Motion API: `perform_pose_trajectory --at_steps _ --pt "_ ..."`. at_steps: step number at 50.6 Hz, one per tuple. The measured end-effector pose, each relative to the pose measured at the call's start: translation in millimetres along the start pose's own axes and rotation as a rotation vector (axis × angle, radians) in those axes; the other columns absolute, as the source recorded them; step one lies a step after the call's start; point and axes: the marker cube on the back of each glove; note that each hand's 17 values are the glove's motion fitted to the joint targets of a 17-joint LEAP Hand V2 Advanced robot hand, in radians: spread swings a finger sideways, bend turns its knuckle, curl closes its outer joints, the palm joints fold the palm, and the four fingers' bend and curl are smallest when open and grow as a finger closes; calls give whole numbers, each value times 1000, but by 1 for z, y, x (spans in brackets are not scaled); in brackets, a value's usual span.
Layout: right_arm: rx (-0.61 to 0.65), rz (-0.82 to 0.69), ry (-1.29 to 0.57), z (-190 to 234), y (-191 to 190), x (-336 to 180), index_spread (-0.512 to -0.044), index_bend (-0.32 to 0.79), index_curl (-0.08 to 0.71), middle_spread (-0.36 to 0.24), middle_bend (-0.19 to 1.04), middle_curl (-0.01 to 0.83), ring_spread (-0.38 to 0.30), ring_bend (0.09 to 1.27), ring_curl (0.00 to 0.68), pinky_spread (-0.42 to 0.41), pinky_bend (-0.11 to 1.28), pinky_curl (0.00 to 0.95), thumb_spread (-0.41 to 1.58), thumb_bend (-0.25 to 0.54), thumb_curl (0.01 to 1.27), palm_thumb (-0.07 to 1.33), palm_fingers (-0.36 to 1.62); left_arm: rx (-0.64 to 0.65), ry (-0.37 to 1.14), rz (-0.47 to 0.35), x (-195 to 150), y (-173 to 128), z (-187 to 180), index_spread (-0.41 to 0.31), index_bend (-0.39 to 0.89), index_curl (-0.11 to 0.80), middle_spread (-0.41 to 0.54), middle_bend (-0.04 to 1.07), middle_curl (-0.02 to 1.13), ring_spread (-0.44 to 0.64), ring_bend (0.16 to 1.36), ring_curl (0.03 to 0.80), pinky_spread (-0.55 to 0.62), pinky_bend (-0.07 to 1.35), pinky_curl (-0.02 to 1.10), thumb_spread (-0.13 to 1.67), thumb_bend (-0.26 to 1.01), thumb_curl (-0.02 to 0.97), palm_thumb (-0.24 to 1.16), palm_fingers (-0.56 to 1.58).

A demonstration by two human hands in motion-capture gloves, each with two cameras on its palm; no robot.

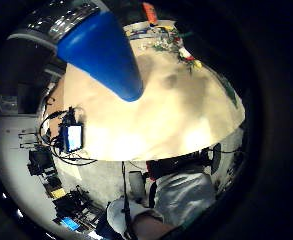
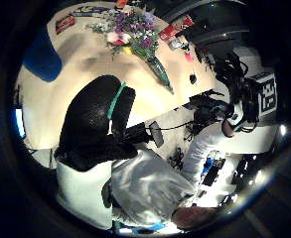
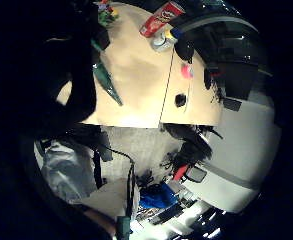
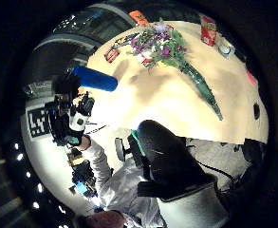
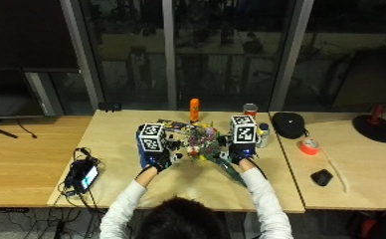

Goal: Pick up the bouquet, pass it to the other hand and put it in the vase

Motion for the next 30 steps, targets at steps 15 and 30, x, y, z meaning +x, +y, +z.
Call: perform_pose_trajectory --at_steps 15,30 --pt "-23 152 -107 24 -35 64 -132 11 -5 130 401 344 55 848 348 196 846 380 1091 -19 283 376 359 -12 -6 14 1 4 1 62 59 96 183 359 393 285 663 335 253 476 367 1160 -20 275 340 292" --pt "-114 232 -177 110 -72 101 -105 4 -6 64 414 376 -79 924 385 61 914 391 1046 -17 317 446 436 -42 10 27 4 4 10 65 77 100 189 382 403 293 698 332 260 495 380 1160 -19 289 335 264"
